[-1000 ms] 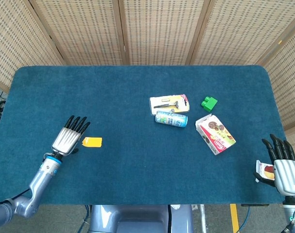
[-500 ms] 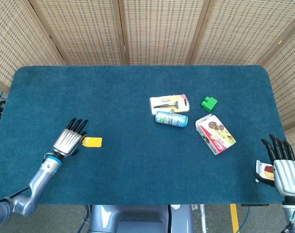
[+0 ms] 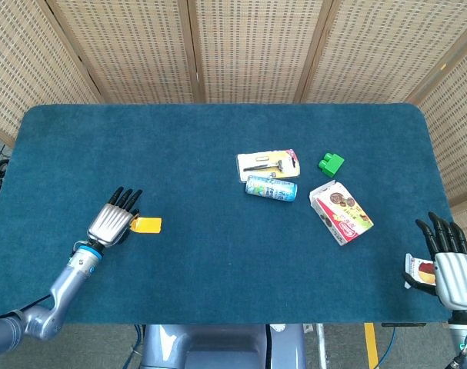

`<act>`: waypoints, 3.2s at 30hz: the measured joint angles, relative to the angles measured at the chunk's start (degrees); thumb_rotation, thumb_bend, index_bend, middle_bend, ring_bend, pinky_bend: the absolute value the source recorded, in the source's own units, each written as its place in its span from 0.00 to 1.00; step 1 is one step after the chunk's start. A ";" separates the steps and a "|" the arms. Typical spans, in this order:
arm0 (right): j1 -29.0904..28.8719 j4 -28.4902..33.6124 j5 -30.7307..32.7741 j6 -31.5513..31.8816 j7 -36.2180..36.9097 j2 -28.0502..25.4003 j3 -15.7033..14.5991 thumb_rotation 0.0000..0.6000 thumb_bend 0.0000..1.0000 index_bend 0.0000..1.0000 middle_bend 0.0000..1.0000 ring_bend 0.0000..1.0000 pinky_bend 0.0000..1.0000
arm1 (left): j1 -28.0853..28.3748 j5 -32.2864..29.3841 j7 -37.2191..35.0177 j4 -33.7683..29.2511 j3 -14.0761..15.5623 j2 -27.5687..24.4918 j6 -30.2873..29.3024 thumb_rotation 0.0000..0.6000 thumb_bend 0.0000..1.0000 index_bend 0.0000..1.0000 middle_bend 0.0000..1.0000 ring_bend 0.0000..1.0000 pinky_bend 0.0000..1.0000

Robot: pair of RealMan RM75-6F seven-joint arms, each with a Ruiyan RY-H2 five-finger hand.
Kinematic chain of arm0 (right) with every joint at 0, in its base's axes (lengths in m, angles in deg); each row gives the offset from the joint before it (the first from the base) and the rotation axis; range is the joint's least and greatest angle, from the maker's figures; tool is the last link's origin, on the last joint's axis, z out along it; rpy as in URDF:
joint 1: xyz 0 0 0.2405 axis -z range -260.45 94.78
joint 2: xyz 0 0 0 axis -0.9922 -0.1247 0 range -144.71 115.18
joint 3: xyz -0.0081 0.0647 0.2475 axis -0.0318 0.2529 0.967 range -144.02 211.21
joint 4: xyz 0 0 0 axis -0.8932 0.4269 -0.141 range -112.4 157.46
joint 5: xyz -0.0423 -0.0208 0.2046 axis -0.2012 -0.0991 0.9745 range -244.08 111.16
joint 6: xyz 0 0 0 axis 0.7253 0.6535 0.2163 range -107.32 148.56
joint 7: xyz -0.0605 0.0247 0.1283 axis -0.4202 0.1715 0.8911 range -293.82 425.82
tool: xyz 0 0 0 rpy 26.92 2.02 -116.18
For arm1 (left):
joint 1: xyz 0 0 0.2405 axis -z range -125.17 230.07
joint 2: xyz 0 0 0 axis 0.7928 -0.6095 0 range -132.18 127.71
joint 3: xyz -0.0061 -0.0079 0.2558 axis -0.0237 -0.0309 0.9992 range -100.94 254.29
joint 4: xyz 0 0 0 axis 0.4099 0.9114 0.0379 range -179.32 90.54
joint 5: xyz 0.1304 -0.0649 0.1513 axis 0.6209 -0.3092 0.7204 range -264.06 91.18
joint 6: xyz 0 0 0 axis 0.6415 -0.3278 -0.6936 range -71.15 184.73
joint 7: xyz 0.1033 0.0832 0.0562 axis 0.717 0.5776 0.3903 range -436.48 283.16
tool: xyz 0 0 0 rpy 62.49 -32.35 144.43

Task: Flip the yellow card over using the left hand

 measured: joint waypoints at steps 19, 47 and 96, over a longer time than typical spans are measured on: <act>0.03 0.03 -0.05 0.14 -0.01 -0.02 0.05 1.00 0.05 0.08 0.00 0.00 0.00 | 0.32 0.85 0.00 2.15 1.34 1.27 0.56 1.00 0.36 0.41 0.00 0.00 0.00; -0.03 0.17 -0.25 -0.03 0.18 -0.05 -0.09 1.00 0.05 0.08 0.00 0.00 0.00 | 0.07 2.02 -1.69 9.44 0.43 6.36 -2.42 1.00 0.36 0.41 0.00 0.00 0.00; -0.03 0.41 -0.72 -0.03 1.24 -0.42 -0.33 1.00 0.05 0.08 0.00 0.00 0.00 | -0.19 3.95 -3.13 13.51 0.74 9.40 -2.89 1.00 0.38 0.52 0.00 0.00 0.00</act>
